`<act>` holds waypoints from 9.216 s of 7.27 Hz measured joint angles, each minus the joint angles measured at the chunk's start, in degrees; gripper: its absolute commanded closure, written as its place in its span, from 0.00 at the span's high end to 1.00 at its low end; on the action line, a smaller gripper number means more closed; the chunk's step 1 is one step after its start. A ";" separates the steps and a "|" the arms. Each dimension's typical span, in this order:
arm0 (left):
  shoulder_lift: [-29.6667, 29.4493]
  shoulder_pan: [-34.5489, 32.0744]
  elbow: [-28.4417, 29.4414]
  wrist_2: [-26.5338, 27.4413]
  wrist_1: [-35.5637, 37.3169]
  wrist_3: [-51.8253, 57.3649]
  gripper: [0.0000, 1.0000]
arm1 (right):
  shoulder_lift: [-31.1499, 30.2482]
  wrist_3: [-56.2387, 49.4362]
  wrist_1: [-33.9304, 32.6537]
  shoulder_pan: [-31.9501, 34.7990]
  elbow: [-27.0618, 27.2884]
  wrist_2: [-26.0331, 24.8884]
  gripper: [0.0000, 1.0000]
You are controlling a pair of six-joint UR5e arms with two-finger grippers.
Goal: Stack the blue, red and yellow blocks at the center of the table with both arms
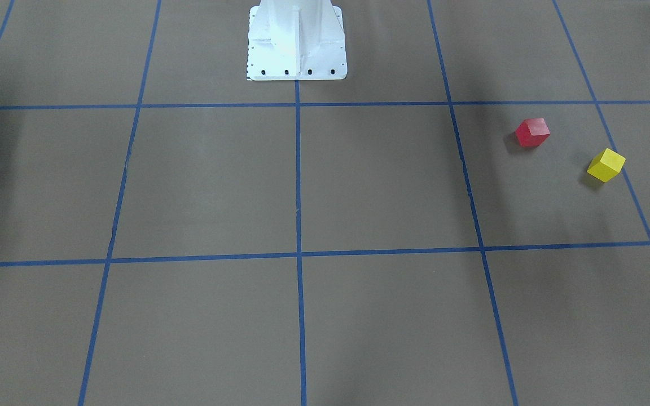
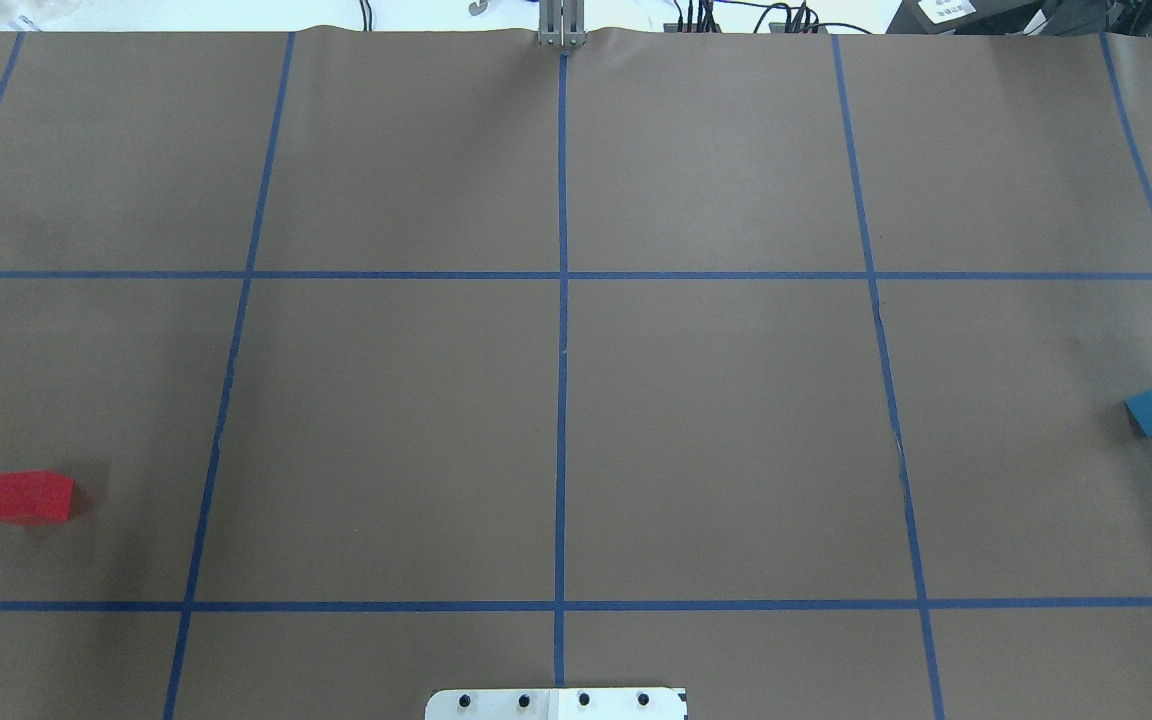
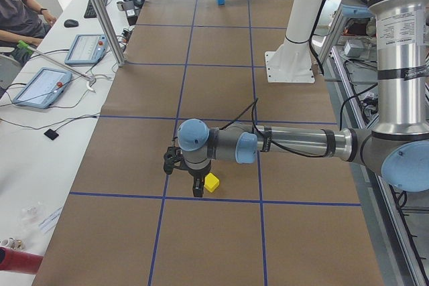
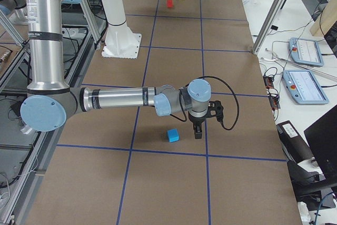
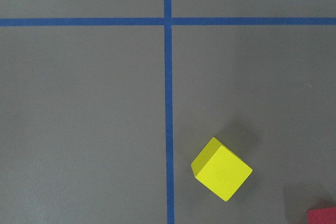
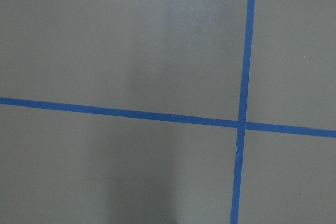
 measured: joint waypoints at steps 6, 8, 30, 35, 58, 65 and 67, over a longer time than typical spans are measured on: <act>0.05 0.03 0.03 -0.05 -0.77 0.24 1.00 | -3.25 -1.43 -2.23 -0.55 2.95 -0.19 1.00; 0.06 0.08 0.11 -0.05 -0.81 0.14 1.00 | -3.52 -1.05 -1.66 -6.16 3.88 1.84 1.00; -0.69 0.13 -0.27 -0.07 -0.66 -0.10 1.00 | 1.27 3.44 0.12 -18.83 0.74 -2.97 0.00; -1.91 0.18 -0.18 -0.06 -0.72 -0.08 1.00 | 29.27 49.83 -10.73 -38.18 5.76 -8.96 0.00; -2.23 0.27 0.13 -0.09 -1.00 -0.24 1.00 | 49.93 69.26 2.86 -53.08 -18.57 -18.98 0.59; -2.23 0.27 0.02 -0.05 -1.00 -0.25 1.00 | 50.08 68.82 3.19 -53.38 -18.58 -19.47 1.00; -2.37 0.67 -0.09 -0.05 -1.16 -1.00 1.00 | 49.84 68.81 4.59 -53.03 -17.61 -19.28 1.00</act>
